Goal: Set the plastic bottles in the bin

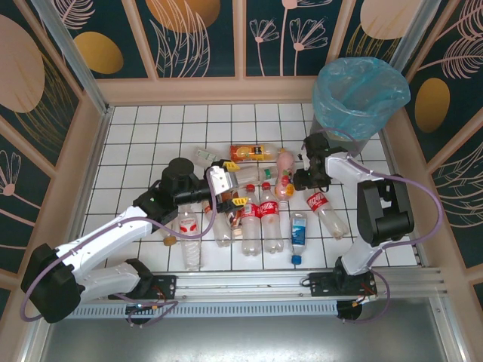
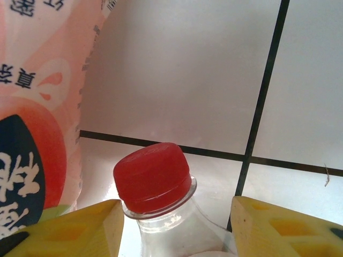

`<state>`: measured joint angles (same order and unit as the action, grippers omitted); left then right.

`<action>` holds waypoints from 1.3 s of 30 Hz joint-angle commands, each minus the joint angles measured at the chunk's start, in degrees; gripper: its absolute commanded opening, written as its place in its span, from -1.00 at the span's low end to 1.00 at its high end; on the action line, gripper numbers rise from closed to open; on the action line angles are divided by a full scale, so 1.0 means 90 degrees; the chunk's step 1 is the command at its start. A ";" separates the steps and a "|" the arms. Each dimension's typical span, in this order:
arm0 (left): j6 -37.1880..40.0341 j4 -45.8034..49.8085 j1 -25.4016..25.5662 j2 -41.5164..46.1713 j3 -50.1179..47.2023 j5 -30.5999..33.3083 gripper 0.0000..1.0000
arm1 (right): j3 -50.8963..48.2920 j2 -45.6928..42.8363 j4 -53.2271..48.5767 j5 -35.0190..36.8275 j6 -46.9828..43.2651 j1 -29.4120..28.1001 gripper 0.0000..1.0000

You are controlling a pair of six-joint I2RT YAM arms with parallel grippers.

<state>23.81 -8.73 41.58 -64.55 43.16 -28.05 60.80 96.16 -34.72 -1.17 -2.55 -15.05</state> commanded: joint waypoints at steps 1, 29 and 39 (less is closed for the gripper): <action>0.0128 0.0006 0.0023 -0.0025 -0.0049 -0.0067 0.71 | 0.0005 0.0135 0.0024 -0.0036 0.0029 0.0052 0.09; 0.0031 -0.0088 0.0025 -0.0074 -0.0039 -0.0356 0.70 | 0.0505 0.0193 -0.0006 0.0132 -0.0086 0.0047 -0.38; -0.0288 -0.0249 0.0027 0.0107 0.0010 -0.0198 0.69 | 0.0544 -0.0894 -0.0297 0.0707 0.0274 -0.0184 -0.63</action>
<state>22.85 -8.80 41.58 -65.17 43.11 -29.67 63.75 91.83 -34.92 2.04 -2.09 -15.29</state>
